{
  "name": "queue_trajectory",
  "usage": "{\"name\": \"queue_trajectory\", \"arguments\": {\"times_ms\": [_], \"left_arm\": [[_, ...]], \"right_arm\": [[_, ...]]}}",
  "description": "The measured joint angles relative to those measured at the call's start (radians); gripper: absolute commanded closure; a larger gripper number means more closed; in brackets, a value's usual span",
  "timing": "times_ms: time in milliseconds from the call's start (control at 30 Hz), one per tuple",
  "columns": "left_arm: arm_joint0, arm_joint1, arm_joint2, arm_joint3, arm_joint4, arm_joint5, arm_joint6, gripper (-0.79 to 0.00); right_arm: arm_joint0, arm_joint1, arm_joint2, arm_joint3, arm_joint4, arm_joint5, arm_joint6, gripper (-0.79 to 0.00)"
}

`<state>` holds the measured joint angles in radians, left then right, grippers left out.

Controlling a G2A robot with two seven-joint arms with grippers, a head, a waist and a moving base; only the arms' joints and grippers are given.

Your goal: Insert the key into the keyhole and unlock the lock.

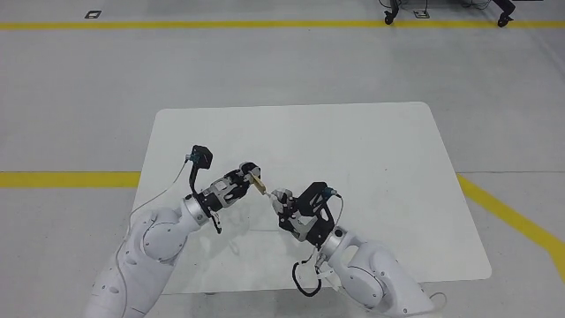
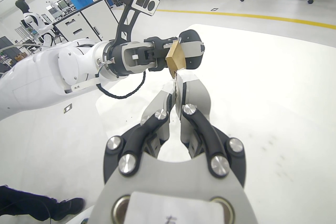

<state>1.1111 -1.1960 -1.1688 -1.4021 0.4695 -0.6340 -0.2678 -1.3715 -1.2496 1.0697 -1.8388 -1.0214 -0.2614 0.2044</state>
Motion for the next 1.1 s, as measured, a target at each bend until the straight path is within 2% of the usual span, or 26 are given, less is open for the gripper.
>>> {"name": "queue_trajectory", "arguments": {"times_ms": [333, 633, 767, 867, 900, 1000, 1100], "left_arm": [[0.052, 0.004, -0.010, -0.093, 0.090, 0.084, 0.018, 0.000], [0.041, 0.005, -0.015, -0.062, -0.071, 0.063, -0.084, 0.000], [0.014, 0.001, -0.007, 0.007, -0.290, 0.060, -0.198, 0.000], [-0.020, -0.005, 0.007, 0.075, -0.552, 0.063, -0.353, 0.000], [-0.039, -0.007, 0.011, 0.111, -0.676, 0.058, -0.431, 0.000], [-0.095, -0.010, 0.013, 0.219, -0.910, 0.052, -0.603, 0.000], [-0.116, -0.011, 0.014, 0.267, -0.995, 0.041, -0.665, 0.000]], "right_arm": [[-0.007, -0.004, -0.010, -0.002, -0.032, 0.036, -0.015, 0.000], [-0.011, -0.006, -0.008, 0.002, -0.034, 0.035, -0.053, 0.000], [-0.024, -0.005, 0.002, -0.004, -0.035, 0.027, -0.094, 0.000], [-0.037, -0.005, 0.011, -0.006, -0.026, 0.008, -0.136, 0.000], [-0.041, -0.004, 0.015, -0.005, -0.018, -0.003, -0.154, 0.000], [-0.049, -0.003, 0.030, -0.001, 0.013, -0.042, -0.191, 0.000], [-0.055, -0.001, 0.050, 0.009, 0.067, -0.094, -0.216, 0.000]]}}
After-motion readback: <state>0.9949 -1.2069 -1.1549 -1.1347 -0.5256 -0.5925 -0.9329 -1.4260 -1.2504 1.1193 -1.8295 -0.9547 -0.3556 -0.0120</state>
